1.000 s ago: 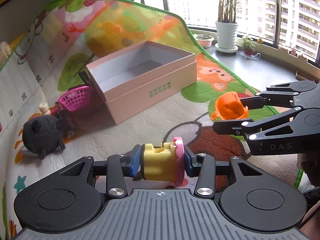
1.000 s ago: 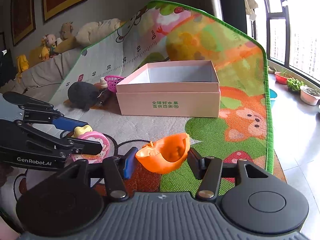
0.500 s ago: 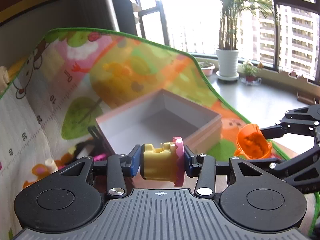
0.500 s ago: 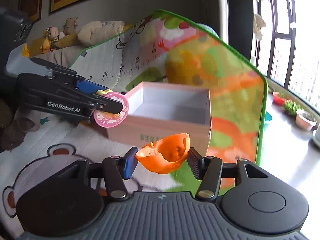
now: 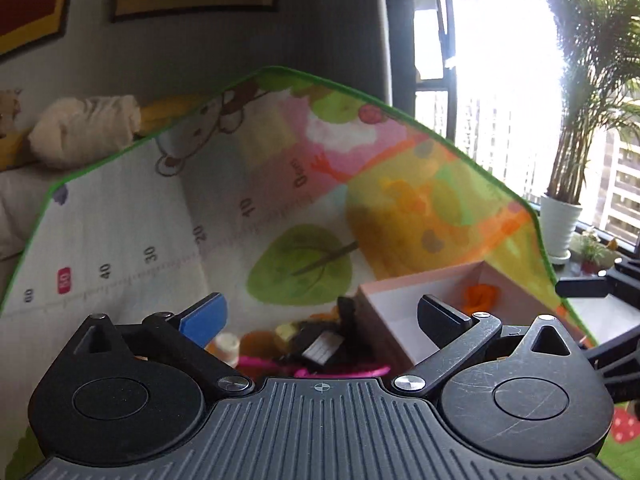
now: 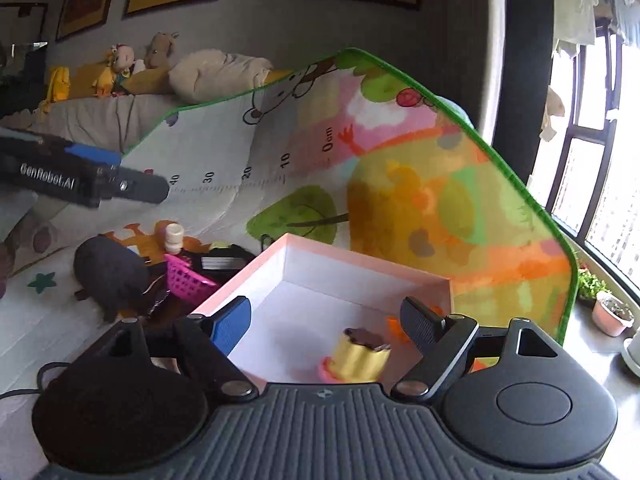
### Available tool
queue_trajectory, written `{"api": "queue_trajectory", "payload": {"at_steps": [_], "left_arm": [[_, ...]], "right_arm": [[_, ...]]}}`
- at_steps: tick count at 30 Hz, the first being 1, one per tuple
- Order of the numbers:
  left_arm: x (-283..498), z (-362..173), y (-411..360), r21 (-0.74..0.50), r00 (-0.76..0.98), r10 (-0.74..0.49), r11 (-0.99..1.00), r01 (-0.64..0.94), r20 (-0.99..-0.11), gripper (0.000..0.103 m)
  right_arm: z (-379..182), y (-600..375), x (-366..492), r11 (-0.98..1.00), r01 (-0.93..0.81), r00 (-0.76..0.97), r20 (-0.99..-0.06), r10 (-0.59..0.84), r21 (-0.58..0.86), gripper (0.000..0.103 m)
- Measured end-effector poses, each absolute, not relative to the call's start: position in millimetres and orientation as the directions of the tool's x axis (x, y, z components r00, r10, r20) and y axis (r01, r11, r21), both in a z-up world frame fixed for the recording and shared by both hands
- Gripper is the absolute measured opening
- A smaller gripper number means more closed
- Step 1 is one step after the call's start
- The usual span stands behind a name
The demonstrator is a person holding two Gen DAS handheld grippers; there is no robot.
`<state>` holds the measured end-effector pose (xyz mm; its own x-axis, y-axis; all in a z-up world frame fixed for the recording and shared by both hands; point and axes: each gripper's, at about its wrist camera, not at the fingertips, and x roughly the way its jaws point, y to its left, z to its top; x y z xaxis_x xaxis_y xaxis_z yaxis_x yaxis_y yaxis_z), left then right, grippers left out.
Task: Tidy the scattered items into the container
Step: 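Lower both held items into the pink box and open both grippers, then grasp the pink mesh basket by its rim with the right gripper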
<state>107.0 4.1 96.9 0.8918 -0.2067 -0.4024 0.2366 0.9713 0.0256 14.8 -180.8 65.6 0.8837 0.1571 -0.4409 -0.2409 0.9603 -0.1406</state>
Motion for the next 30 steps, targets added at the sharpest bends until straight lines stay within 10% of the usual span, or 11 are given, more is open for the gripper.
{"api": "queue_trajectory", "payload": {"at_steps": [6, 20, 25, 27, 30], "left_arm": [[64.2, 57.6, 46.1, -0.177, 0.825, -0.254, 0.966, 0.189, -0.505, 0.103], [32.2, 34.5, 64.4, -0.098, 0.847, -0.207, 0.978, 0.183, -0.489, 0.103], [27.8, 37.3, 68.1, -0.111, 0.850, -0.213, 0.977, 0.182, -0.482, 0.103], [25.5, 38.0, 68.5, -0.112, 0.849, -0.217, 0.976, 0.187, -0.482, 0.103], [23.0, 39.6, 69.4, -0.123, 0.844, -0.234, 0.972, 0.199, -0.482, 0.103]], "right_arm": [[57.0, -115.9, 21.7, 0.891, -0.372, 0.841, -0.501, 0.205, -0.260, 0.041], [8.7, -11.2, 77.5, 0.658, -0.442, 0.844, -0.531, 0.075, -0.610, 0.040], [16.8, -7.1, 56.7, 0.638, -0.465, 0.848, -0.516, 0.121, -0.614, 0.026], [33.3, -13.9, 37.8, 0.681, -0.488, 0.830, -0.531, 0.170, -0.546, 0.002], [59.1, -34.2, 4.4, 0.749, -0.531, 0.789, -0.553, 0.267, -0.396, 0.002]]}}
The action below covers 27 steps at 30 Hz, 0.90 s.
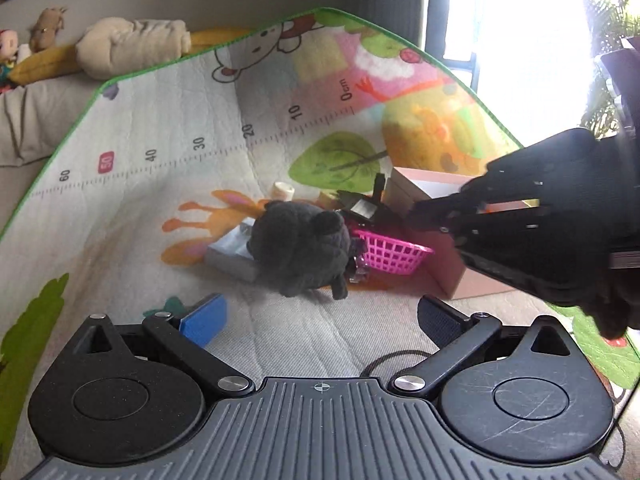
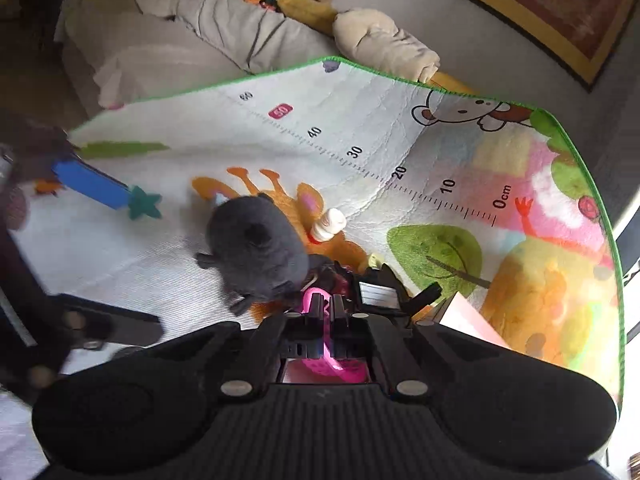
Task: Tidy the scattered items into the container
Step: 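Grasp the pink mesh basket by its rim with the right gripper, then lift the pink basket with the right gripper and carry it toward the box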
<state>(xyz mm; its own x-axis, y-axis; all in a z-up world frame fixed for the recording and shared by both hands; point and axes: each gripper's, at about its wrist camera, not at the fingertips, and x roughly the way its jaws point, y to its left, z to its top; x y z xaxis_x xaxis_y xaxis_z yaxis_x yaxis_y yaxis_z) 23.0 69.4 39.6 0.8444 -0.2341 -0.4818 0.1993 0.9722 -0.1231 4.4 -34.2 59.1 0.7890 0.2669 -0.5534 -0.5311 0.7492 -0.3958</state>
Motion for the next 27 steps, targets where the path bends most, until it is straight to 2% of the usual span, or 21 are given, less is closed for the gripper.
{"api": "queue_trajectory", "payload": {"at_steps": [4, 7, 9, 14, 16, 18, 20, 23, 25, 27], "left_arm": [[21.0, 40.0, 67.1, -0.127, 0.833, -0.246, 0.969, 0.211, -0.495, 0.103], [23.6, 38.6, 62.3, -0.113, 0.824, -0.229, 0.973, 0.200, -0.517, 0.103], [25.9, 38.1, 60.6, -0.090, 0.821, -0.189, 0.982, 0.167, -0.539, 0.103], [29.4, 41.2, 73.1, -0.047, 0.823, -0.092, 0.996, 0.079, -0.560, 0.103], [30.5, 42.7, 80.1, -0.049, 0.823, -0.081, 0.997, 0.064, -0.562, 0.103], [31.8, 43.0, 84.3, -0.051, 0.822, -0.076, 0.997, 0.057, -0.565, 0.103], [33.6, 42.4, 85.8, -0.055, 0.819, -0.077, 0.997, 0.056, -0.569, 0.103], [35.5, 41.3, 85.3, -0.067, 0.813, -0.085, 0.996, 0.057, -0.576, 0.103], [35.6, 41.0, 83.9, -0.069, 0.810, -0.088, 0.996, 0.059, -0.579, 0.103], [34.6, 41.5, 81.2, -0.071, 0.809, -0.094, 0.995, 0.065, -0.580, 0.103]], "right_arm": [[69.9, -63.1, -26.6, 0.798, -0.564, 0.726, -0.589, 0.356, -0.212, 0.002], [59.1, -57.7, -36.3, 0.777, -0.520, 0.791, -0.543, 0.281, -0.354, 0.003], [47.7, -46.9, -29.3, 0.746, -0.491, 0.825, -0.515, 0.232, -0.451, 0.009], [16.9, -20.7, 13.6, 0.723, -0.460, 0.838, -0.521, 0.162, -0.515, 0.010], [5.8, -11.8, 26.2, 0.706, -0.446, 0.847, -0.514, 0.135, -0.551, 0.014], [-2.6, -6.0, 34.4, 0.686, -0.445, 0.852, -0.509, 0.125, -0.576, 0.024], [-6.7, -4.1, 38.4, 0.671, -0.471, 0.836, -0.532, 0.133, -0.573, 0.022], [0.2, -9.6, 30.5, 0.689, -0.509, 0.808, -0.561, 0.178, -0.516, 0.013], [14.4, -17.9, 16.0, 0.722, -0.527, 0.792, -0.566, 0.227, -0.448, 0.012], [31.9, -29.5, -3.2, 0.755, -0.552, 0.767, -0.571, 0.293, -0.354, 0.007]]}}
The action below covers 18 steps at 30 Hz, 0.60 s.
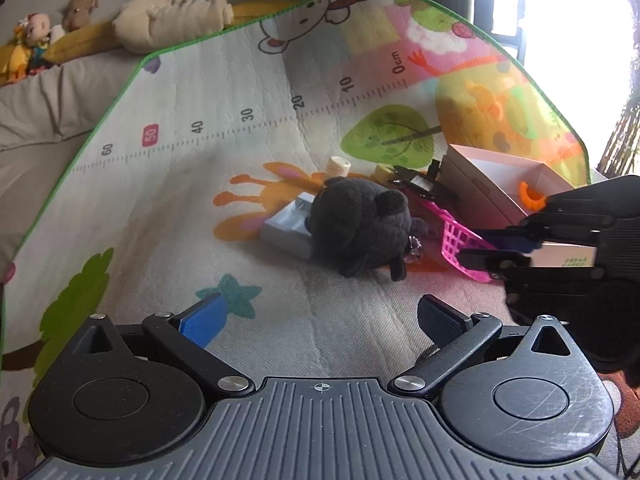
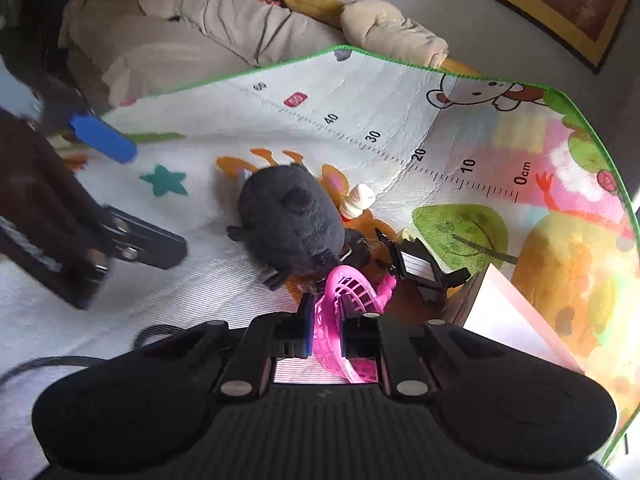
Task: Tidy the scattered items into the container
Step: 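Lift the pink basket with the right gripper and carry it toward the box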
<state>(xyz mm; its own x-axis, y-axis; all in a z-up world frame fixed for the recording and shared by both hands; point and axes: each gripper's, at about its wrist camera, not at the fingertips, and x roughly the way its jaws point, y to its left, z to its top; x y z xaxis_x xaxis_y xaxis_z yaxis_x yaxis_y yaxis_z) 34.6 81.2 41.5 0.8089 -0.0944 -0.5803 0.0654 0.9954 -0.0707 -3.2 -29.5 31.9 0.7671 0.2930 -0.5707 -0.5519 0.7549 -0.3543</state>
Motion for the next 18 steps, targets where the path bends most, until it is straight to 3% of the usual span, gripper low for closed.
{"api": "queue_trajectory", "payload": {"at_steps": [5, 10, 14, 18], "left_arm": [[27.1, 46.8, 70.2, -0.079, 0.809, -0.130, 0.991, 0.103, -0.573, 0.103], [24.4, 46.7, 46.9, -0.080, 0.790, -0.185, 0.982, 0.170, -0.584, 0.103], [24.7, 42.5, 23.1, -0.062, 0.767, -0.217, 0.972, 0.226, -0.604, 0.103], [26.2, 39.8, 3.9, -0.040, 0.752, -0.229, 0.965, 0.260, -0.618, 0.103]], "right_arm": [[67.3, -80.7, -58.0, 0.813, -0.583, 0.675, -0.565, 0.474, -0.015, 0.006], [58.7, -144.2, -90.9, 0.848, -0.472, 0.645, -0.560, 0.519, 0.243, 0.006], [40.2, -196.4, -103.4, 0.909, -0.290, 0.706, -0.574, 0.415, 0.300, 0.008], [29.1, -224.1, -116.4, 0.961, -0.179, 0.761, -0.588, 0.272, 0.213, 0.031]]}}
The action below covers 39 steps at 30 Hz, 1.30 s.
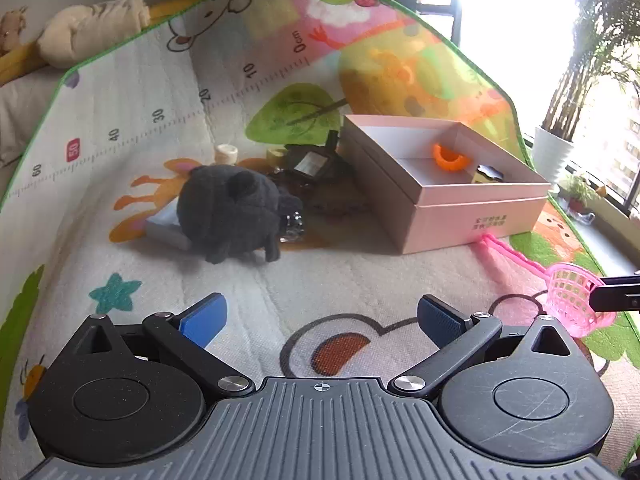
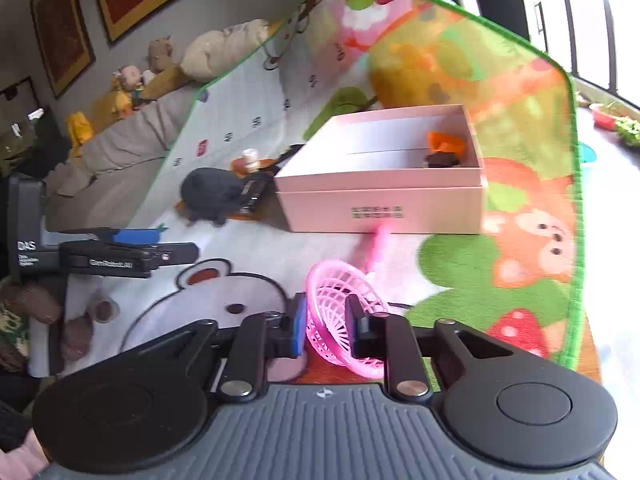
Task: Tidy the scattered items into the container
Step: 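Lift the pink basket with the right gripper and carry it toward the box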
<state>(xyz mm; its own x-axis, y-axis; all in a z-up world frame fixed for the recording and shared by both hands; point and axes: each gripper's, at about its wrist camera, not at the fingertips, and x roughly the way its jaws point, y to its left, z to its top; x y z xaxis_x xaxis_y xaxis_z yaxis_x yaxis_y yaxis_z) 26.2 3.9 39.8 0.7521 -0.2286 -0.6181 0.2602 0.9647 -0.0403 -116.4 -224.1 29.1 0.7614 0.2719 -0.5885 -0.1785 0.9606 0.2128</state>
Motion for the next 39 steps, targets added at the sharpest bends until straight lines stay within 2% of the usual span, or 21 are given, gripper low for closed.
{"api": "queue_trajectory", "payload": {"at_steps": [1, 3, 4, 6, 9, 13, 16, 23, 33, 36, 39], "left_arm": [[27.1, 39.3, 0.3, -0.036, 0.749, -0.229, 0.964, 0.265, -0.621, 0.103], [28.4, 38.2, -5.7, -0.027, 0.745, -0.227, 0.962, 0.270, -0.627, 0.103], [29.1, 37.6, -8.0, -0.024, 0.743, -0.226, 0.962, 0.272, -0.630, 0.103], [29.6, 36.8, -11.3, -0.017, 0.739, -0.224, 0.961, 0.277, -0.636, 0.103], [30.7, 35.7, -13.2, -0.002, 0.734, -0.214, 0.960, 0.278, -0.645, 0.103], [31.7, 35.6, -12.9, 0.005, 0.734, -0.200, 0.964, 0.267, -0.649, 0.103], [31.0, 36.7, -12.3, 0.010, 0.735, -0.195, 0.964, 0.264, -0.649, 0.103], [30.4, 37.9, -10.3, 0.009, 0.736, -0.188, 0.967, 0.255, -0.650, 0.103], [22.9, 35.6, 11.3, 0.045, 0.747, -0.092, 0.986, 0.161, -0.658, 0.103], [19.5, 37.1, 25.3, 0.033, 0.752, -0.074, 0.992, 0.126, -0.655, 0.103], [16.7, 38.4, 31.5, 0.026, 0.755, -0.068, 0.993, 0.113, -0.652, 0.103]], "right_arm": [[26.4, -226.8, -117.5, 0.969, -0.165, 0.769, -0.592, 0.242, 0.182, 0.034], [21.9, -228.4, -119.4, 0.983, -0.144, 0.787, -0.589, 0.184, 0.116, 0.052], [20.9, -228.3, -120.6, 0.988, -0.131, 0.798, -0.583, 0.153, 0.081, 0.055], [19.5, -229.0, -121.8, 0.994, -0.105, 0.817, -0.568, 0.100, 0.025, 0.057], [19.9, -235.6, -119.6, 0.995, -0.094, 0.825, -0.556, 0.099, 0.038, 0.057], [22.1, -227.4, -114.9, 0.990, -0.135, 0.821, -0.555, 0.134, 0.040, 0.045], [21.6, -217.4, -110.4, 0.984, -0.174, 0.812, -0.559, 0.168, 0.044, 0.026], [25.7, -186.9, -96.2, 0.951, -0.293, 0.770, -0.566, 0.294, 0.096, 0.009], [44.4, -114.0, -84.0, 0.851, -0.511, 0.663, -0.574, 0.480, 0.122, 0.008], [57.1, -108.7, -85.2, 0.824, -0.537, 0.636, -0.553, 0.537, 0.183, 0.008], [61.7, -123.3, -79.8, 0.791, -0.523, 0.587, -0.539, 0.604, 0.316, 0.008]]}}
